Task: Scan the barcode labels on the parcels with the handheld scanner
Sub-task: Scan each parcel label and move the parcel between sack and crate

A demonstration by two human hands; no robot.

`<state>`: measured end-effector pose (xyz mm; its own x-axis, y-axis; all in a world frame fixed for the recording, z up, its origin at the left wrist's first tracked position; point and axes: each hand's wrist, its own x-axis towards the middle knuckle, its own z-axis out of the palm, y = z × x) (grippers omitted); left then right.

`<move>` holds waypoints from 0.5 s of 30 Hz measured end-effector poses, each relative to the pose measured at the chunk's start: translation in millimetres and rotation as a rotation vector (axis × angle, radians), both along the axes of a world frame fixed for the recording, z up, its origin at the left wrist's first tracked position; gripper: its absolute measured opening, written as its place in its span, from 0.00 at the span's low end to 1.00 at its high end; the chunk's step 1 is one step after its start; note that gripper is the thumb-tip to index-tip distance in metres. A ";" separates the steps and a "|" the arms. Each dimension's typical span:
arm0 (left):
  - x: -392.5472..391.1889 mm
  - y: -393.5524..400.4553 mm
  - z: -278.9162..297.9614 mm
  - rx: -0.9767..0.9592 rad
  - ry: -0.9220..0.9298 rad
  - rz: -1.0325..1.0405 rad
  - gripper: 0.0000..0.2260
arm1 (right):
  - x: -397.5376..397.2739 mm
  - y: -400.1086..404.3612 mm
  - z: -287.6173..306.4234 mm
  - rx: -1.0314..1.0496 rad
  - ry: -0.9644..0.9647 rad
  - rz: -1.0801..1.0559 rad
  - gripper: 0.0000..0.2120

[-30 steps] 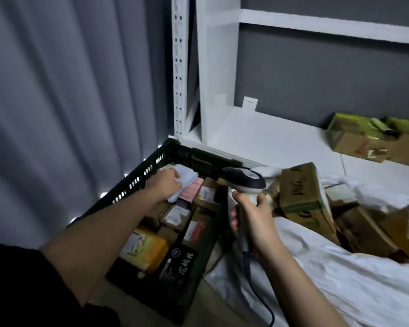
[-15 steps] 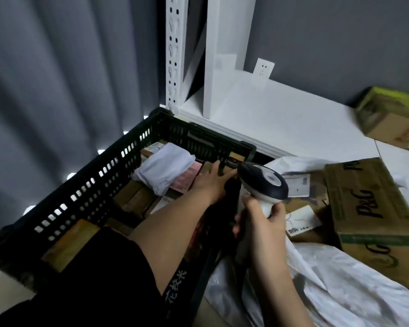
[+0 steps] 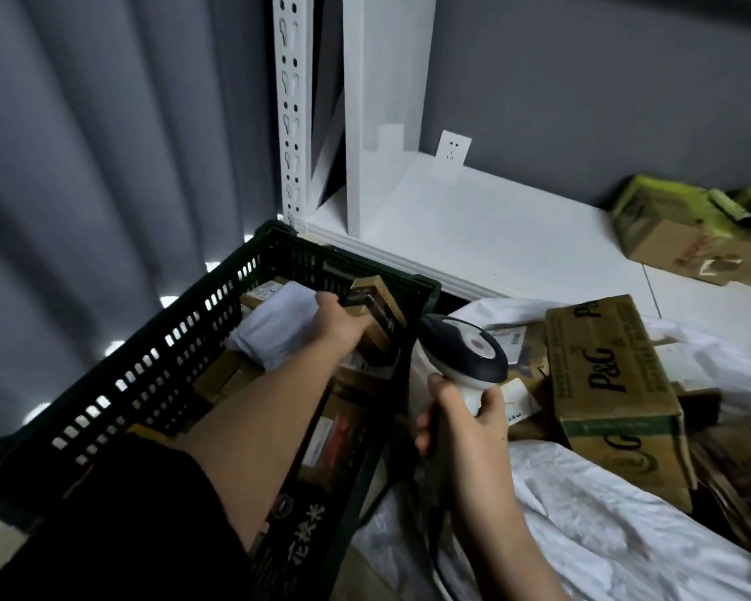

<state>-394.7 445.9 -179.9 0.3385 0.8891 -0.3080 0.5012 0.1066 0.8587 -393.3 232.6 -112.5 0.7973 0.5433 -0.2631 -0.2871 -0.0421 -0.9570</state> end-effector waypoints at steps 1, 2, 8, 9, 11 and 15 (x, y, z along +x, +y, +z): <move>-13.7 2.2 10.8 -0.121 -0.093 0.009 0.28 | 0.2 -3.0 5.9 0.016 0.030 0.009 0.09; -29.7 2.7 24.1 -0.221 -0.189 0.011 0.28 | -2.3 -7.1 16.4 0.034 0.050 0.022 0.09; -111.3 -58.2 99.5 0.035 -0.300 -0.152 0.14 | -14.4 -33.4 67.3 0.100 0.067 0.081 0.06; -122.1 -71.9 109.6 0.120 -0.291 -0.174 0.19 | -17.8 -39.0 77.5 0.138 0.082 0.067 0.05; -139.5 -97.8 125.1 0.343 -0.230 -0.189 0.25 | -23.0 -48.0 95.5 0.245 0.127 0.059 0.06; -170.7 -155.5 153.0 1.153 0.087 -0.299 0.29 | -32.0 -75.4 117.9 0.356 0.162 0.148 0.06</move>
